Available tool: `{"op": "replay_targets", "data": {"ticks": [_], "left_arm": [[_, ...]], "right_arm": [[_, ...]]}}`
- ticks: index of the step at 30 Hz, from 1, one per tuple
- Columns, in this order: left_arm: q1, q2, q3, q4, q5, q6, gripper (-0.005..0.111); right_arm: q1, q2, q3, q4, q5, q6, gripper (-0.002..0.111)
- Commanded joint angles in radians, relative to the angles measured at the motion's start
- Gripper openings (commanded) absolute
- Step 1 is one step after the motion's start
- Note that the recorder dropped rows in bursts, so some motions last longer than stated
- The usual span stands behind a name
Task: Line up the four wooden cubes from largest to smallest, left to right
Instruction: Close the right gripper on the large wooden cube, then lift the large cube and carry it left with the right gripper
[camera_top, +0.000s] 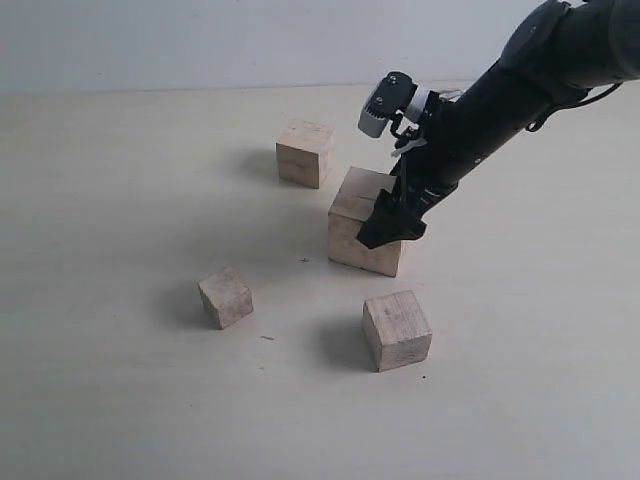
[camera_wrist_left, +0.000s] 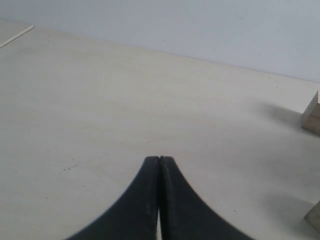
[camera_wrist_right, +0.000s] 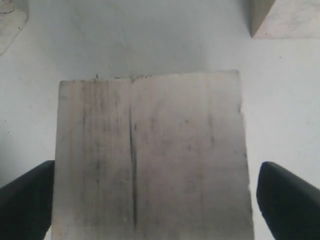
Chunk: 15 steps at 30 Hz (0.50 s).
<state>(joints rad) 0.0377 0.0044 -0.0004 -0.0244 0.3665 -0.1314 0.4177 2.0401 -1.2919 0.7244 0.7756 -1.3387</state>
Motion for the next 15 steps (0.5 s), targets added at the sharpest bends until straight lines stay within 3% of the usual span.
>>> {"op": "replay_targets", "data": {"ticks": [1,4,6,10,11,15], "left_arm": [[-0.006,-0.004,0.0,0.002,-0.004,-0.002,0.0],[-0.006,-0.004,0.0,0.002,-0.004,-0.002,0.0],[-0.006,-0.004,0.0,0.002,-0.004,-0.002,0.0],[-0.006,-0.004,0.0,0.002,-0.004,-0.002,0.0],[-0.006,-0.004,0.0,0.002,-0.004,-0.002,0.0],[-0.006,-0.004,0.0,0.002,-0.004,-0.002,0.0]], "right_arm": [[0.001,-0.002,-0.001,-0.003,-0.018,0.028,0.105],[0.001,-0.002,-0.001,-0.023,-0.022,0.032,0.094],[0.001,-0.002,-0.001,-0.029,-0.022,0.032,0.074],[0.001,-0.017,-0.001,-0.027,-0.011,0.044,0.007],[0.001,-0.023,-0.001,-0.027,-0.011,0.061,0.0],[0.001,-0.087,-0.004,-0.011,-0.023,0.076,0.0]]}}
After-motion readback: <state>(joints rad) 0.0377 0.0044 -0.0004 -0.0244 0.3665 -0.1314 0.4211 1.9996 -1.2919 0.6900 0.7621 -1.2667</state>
